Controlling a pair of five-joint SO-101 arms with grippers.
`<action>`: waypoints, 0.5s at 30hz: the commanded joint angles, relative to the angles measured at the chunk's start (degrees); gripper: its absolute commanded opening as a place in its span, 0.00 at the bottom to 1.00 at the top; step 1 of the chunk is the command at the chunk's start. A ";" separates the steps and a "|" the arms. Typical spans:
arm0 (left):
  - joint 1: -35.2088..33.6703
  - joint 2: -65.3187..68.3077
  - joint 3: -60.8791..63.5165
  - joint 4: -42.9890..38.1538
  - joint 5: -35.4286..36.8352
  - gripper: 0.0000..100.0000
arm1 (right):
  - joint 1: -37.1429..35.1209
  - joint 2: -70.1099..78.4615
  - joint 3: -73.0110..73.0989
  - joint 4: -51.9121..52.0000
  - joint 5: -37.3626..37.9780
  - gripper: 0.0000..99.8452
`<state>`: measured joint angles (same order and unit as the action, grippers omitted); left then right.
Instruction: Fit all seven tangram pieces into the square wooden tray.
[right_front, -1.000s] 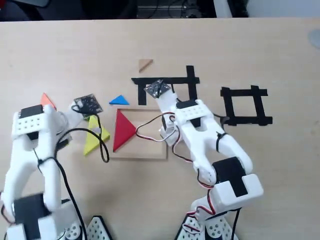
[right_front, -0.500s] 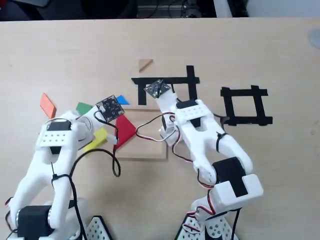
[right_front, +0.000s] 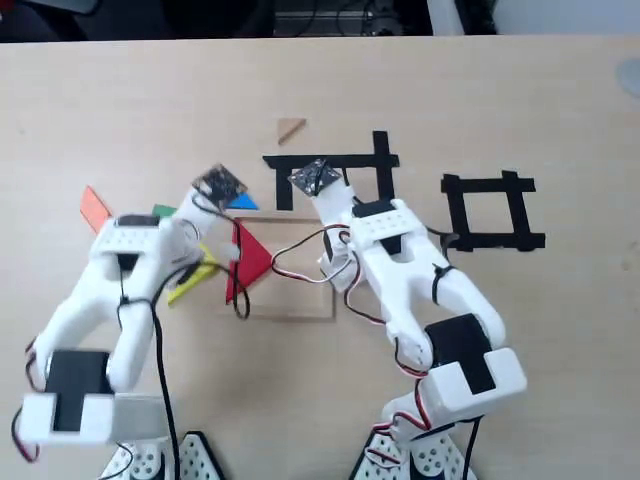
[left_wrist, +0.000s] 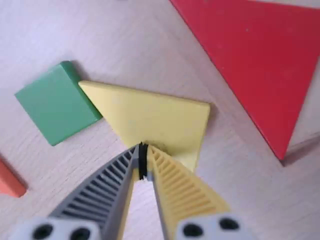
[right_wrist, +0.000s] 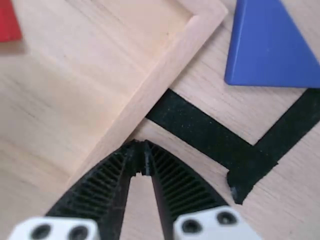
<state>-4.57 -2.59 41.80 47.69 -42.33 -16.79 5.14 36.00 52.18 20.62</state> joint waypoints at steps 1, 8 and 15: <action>-1.45 6.86 -8.22 5.63 1.67 0.03 | -0.88 -0.31 -1.71 -0.53 0.35 0.01; -2.42 6.59 -8.40 5.89 1.67 0.03 | -0.88 -0.31 -1.71 -0.53 0.35 0.01; -8.13 6.86 -9.71 8.62 1.58 0.03 | -0.88 -0.31 -1.63 -0.53 0.35 0.01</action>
<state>-9.05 4.26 33.19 53.05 -41.10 -16.79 5.14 36.00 52.18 20.62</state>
